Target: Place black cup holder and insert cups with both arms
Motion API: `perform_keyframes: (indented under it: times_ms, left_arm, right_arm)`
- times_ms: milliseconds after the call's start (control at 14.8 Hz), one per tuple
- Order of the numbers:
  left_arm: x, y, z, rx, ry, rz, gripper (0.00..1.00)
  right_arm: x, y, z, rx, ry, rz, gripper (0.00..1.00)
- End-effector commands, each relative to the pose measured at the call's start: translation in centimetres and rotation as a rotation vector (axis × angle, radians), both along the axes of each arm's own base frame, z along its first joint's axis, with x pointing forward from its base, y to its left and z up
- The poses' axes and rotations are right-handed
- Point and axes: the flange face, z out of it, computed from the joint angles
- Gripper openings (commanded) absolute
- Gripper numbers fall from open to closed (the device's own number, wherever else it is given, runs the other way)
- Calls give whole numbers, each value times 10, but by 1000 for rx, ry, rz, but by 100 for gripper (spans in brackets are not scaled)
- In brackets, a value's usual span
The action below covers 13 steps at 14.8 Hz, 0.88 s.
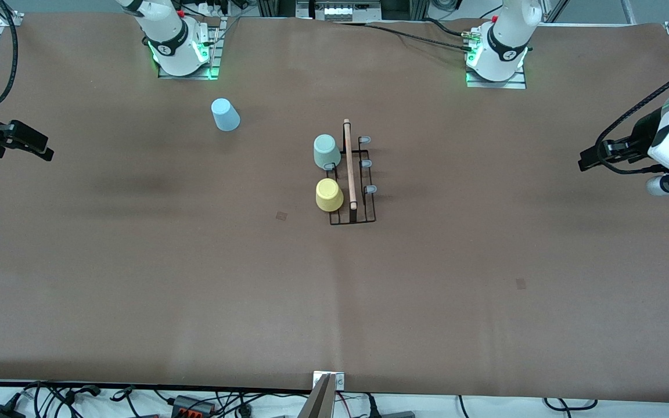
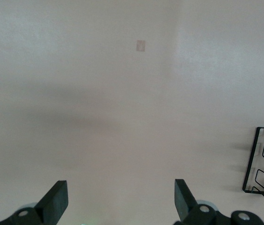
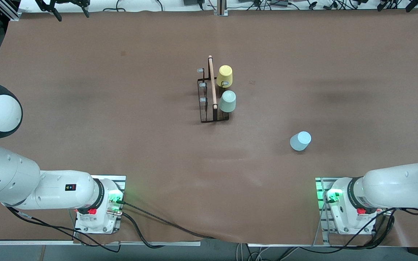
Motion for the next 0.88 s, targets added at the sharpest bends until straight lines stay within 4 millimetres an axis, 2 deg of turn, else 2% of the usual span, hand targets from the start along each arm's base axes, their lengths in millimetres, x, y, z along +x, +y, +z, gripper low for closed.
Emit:
perform_keyframes:
  times_ms: [0,814]
  left_arm:
    - [-6,7,3,-17,4,-8,100]
    - [-6,7,3,-17,4,-8,100]
  right_arm:
    - [2,1,3,-13,-2,19,100]
    - [0,0,-1,-8,21,14,100]
